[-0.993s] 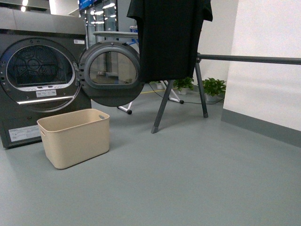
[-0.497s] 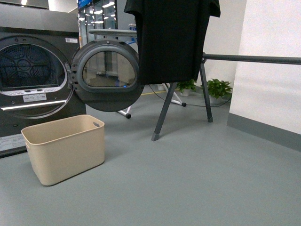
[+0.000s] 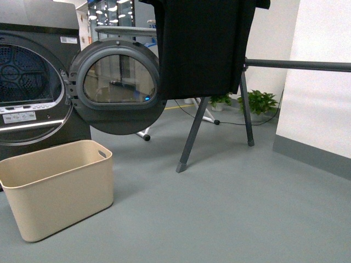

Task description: Move hamper under clothes hanger

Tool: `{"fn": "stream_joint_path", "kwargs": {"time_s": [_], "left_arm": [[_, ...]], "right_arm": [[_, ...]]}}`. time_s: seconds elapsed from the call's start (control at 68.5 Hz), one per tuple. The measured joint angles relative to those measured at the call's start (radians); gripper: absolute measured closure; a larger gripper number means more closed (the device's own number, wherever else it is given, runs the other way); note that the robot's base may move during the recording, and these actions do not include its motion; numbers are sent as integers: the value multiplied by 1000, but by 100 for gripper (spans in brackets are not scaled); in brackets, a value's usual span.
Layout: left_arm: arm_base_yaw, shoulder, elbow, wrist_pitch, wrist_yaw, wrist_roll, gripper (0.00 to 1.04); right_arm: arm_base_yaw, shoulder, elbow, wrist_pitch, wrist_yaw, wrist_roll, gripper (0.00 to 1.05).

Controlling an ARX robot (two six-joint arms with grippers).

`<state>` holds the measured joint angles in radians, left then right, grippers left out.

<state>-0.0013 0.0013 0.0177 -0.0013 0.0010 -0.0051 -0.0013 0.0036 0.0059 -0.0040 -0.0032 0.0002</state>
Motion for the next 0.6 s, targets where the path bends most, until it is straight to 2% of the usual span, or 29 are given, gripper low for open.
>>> {"fn": "stream_joint_path", "kwargs": {"time_s": [0.599], "left_arm": [[0,0,0,0,-1,0,7]], "right_arm": [[0,0,0,1,2,0,8]]}}
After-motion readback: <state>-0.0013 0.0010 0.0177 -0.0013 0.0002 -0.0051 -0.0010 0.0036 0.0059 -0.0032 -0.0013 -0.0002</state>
